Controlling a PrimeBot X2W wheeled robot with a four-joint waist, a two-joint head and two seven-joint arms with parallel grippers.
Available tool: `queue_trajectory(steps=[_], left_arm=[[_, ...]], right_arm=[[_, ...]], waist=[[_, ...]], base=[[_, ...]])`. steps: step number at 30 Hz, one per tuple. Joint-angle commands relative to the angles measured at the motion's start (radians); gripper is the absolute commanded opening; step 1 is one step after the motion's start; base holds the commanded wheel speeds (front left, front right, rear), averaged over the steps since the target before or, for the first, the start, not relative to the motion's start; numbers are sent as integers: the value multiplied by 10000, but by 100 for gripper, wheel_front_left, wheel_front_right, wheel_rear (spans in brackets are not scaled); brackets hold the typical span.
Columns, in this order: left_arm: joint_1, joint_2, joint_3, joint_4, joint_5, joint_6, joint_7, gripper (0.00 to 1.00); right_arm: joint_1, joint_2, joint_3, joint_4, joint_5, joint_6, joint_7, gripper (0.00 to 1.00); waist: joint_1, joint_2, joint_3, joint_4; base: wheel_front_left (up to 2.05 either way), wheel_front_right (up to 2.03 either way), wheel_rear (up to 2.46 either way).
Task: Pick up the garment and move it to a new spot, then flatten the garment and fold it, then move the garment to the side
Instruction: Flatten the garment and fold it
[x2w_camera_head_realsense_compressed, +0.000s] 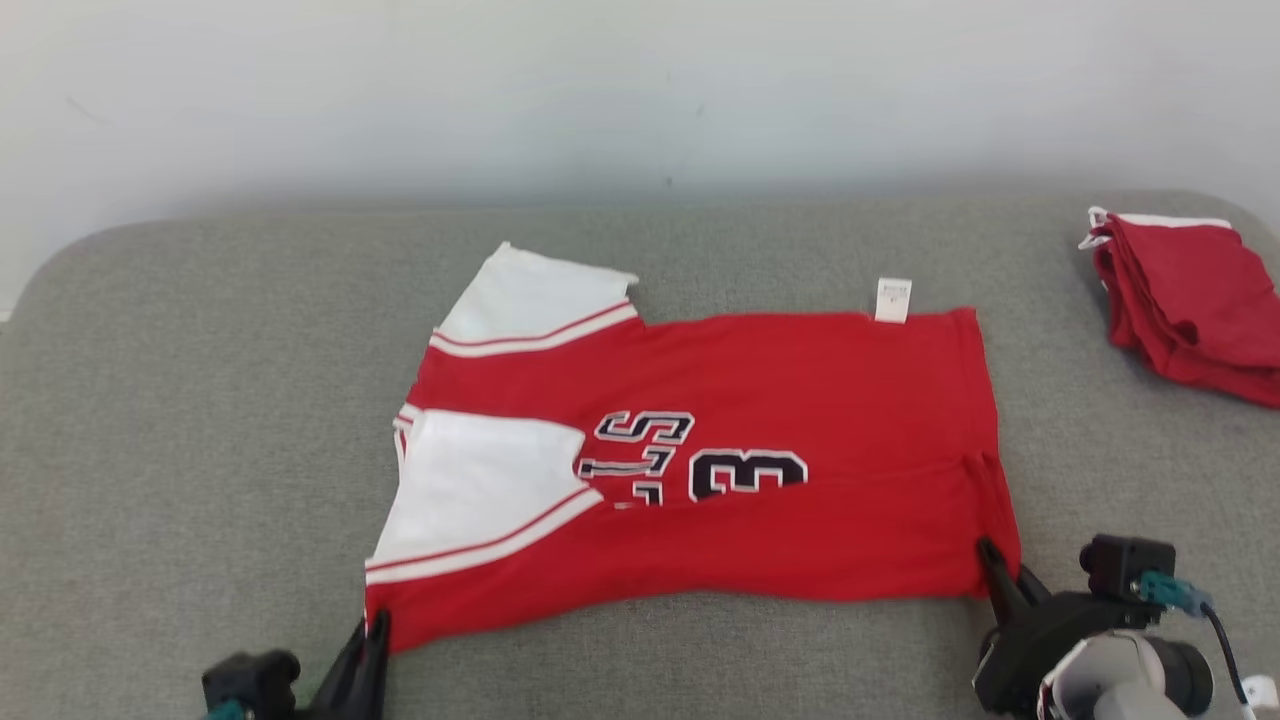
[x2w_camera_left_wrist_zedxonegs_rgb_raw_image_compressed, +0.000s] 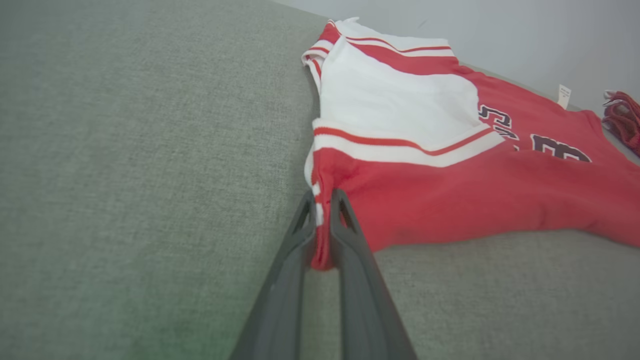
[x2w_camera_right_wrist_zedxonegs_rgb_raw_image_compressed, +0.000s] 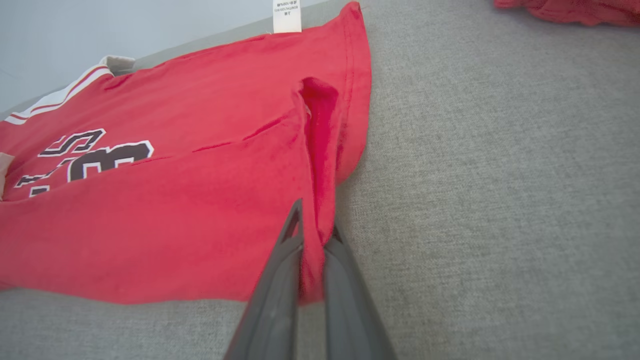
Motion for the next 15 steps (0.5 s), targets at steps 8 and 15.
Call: queue_trajectory(steps=[8, 15], left_arm=[[2044, -2, 62, -1180, -47, 488, -96, 0], [2731, -66, -146, -1614, -4, 678, -23, 0]], right_arm=[[2249, -348, -241, -1407, 614, -20, 257, 0], [3542, -133, -719, -2469, 509, -20, 728, 0]], waist=[[1, 0, -920, 648], [1, 0, -1142, 799]], base=[[0, 0, 0], [0, 0, 0]])
